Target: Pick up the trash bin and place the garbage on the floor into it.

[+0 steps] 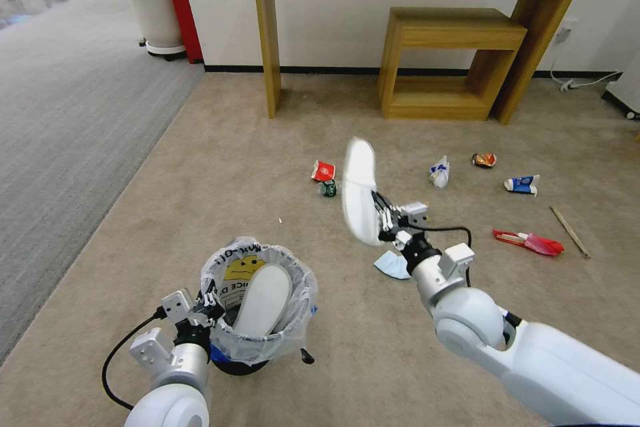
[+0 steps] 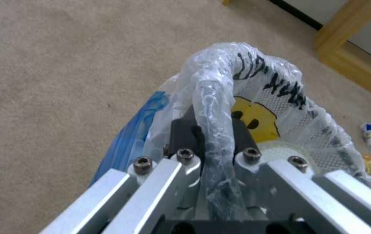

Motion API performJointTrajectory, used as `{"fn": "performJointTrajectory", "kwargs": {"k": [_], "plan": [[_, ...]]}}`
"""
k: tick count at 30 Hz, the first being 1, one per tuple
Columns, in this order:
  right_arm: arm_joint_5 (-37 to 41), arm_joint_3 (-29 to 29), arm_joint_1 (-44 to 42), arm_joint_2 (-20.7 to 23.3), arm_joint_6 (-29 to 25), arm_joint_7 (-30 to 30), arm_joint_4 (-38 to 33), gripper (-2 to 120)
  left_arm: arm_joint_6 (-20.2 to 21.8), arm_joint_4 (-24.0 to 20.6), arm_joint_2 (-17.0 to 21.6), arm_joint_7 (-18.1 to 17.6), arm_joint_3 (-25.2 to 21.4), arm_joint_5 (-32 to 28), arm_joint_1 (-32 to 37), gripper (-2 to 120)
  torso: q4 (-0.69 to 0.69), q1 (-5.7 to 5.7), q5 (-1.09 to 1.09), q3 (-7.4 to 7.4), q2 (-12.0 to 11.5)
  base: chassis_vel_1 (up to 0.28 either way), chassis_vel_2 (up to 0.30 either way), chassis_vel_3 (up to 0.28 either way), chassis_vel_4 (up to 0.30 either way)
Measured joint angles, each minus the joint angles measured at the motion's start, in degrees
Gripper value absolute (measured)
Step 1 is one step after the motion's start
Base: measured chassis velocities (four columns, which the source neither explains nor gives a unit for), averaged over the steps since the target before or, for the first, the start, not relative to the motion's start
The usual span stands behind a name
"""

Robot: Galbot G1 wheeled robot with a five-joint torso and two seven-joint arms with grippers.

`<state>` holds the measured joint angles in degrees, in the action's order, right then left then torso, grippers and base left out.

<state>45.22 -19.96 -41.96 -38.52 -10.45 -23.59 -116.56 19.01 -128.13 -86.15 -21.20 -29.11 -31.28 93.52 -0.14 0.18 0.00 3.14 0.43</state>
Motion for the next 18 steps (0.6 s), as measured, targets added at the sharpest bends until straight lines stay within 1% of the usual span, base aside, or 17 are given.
{"fn": "performJointTrajectory", "kwargs": {"k": [6, 9, 14, 17, 18], "plan": [[0.0, -1.8, 2.0, 0.9, -1.6, 3.5, -1.0, 0, 0.2, -0.2, -0.3, 0.0, 0.2, 0.4, 0.1, 3, 0.0, 0.0, 0.0, 0.0, 0.0, 0.0, 0.0, 0.0, 0.0], [-0.2, -2.7, 2.7, 1.5, -3.4, 6.8, -0.7, 0, 0.3, -0.2, -0.4, 0.1, 0.3, 0.5, 0.2, 3, 0.0, 0.0, 0.0, 0.0, 0.0, 0.0, 0.0, 0.0, 0.0], [-0.7, -4.0, 3.1, 1.9, -4.5, 8.7, -0.2, 0, 0.4, -0.3, -0.6, 0.1, 0.4, 0.7, 0.1, 3, 0.0, 0.0, 0.0, 0.0, 0.0, 0.0, 0.0, 0.0, 0.0], [-1.8, -6.7, 4.1, 1.7, -5.3, 9.7, 0.3, 0, 0.4, -0.6, -0.9, 0.1, 0.6, 0.8, 0.2, 3, 0.0, 0.0, 0.0, 0.0, 0.0, 0.0, 0.0, 0.0, 0.0], [-1.8, -6.7, 4.1, 1.7, -5.3, 9.7, 0.3, 0, 0.4, -0.6, -0.9, 0.1, 0.6, 0.8, 0.2, 3, 0.0, 0.0, 0.0, 0.0, 0.0, 0.0, 0.0, 0.0, 0.0]]}}
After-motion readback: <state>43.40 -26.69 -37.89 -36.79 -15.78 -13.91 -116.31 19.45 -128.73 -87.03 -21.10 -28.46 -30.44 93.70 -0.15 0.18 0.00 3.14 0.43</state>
